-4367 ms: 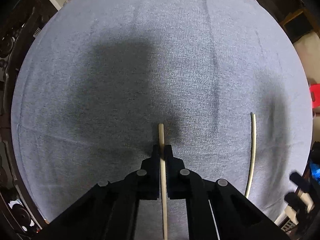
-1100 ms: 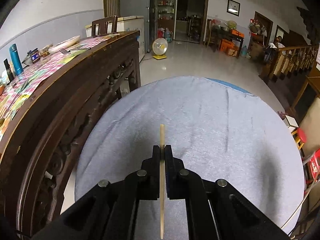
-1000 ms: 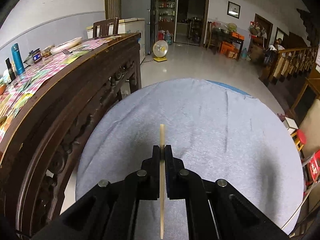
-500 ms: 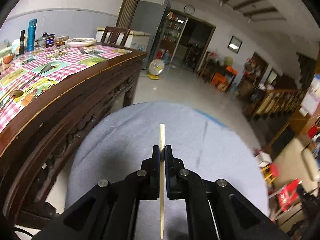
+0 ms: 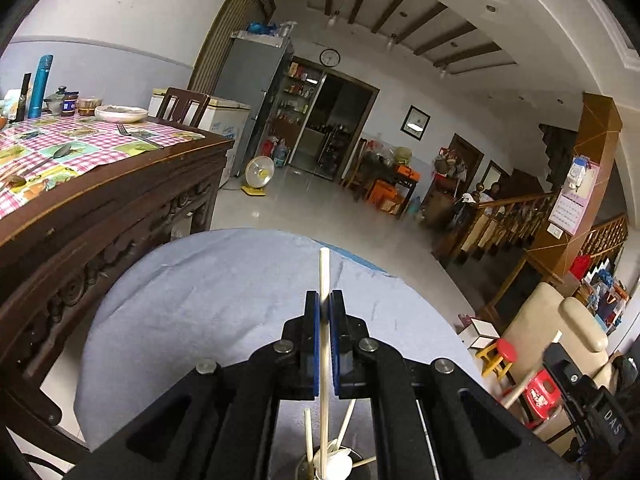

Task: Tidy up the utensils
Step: 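Lower the chopstick into the black cup with the left tool while the right tool releases its chopstick there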

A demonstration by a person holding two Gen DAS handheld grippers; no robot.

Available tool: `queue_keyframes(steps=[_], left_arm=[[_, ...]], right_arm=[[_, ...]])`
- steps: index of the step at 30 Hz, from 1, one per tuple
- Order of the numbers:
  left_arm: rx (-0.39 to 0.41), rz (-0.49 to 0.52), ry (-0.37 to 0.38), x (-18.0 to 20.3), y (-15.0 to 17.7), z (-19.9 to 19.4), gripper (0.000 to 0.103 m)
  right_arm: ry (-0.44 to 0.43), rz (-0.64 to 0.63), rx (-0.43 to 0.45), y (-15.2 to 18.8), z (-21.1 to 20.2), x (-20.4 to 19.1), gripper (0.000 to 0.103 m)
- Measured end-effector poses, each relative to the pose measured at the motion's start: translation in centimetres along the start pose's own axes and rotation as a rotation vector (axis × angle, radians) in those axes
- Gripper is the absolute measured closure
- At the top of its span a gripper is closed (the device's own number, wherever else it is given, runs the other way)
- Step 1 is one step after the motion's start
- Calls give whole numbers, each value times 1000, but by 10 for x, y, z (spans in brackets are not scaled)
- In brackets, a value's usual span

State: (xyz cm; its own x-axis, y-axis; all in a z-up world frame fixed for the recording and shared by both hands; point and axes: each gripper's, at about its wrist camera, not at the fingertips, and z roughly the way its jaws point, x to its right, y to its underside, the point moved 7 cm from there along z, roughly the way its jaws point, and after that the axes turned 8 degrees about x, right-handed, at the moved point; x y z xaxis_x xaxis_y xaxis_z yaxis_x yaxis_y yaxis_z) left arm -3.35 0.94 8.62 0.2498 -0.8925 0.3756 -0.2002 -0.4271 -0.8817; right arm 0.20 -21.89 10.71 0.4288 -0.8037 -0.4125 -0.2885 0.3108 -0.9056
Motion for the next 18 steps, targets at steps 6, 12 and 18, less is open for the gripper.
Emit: queue_keyframes(steps=[6, 12, 18], left_arm=[[-5, 22, -19, -1, 26, 8, 99], [9, 61, -46, -3, 43, 10, 99], [-8, 79, -59, -8, 56, 15, 99]], right_arm=[[-9, -92, -6, 39, 23, -21, 97], [-2, -165, -24, 67, 35, -24, 97], [16, -212, -49, 86, 38, -20, 97]])
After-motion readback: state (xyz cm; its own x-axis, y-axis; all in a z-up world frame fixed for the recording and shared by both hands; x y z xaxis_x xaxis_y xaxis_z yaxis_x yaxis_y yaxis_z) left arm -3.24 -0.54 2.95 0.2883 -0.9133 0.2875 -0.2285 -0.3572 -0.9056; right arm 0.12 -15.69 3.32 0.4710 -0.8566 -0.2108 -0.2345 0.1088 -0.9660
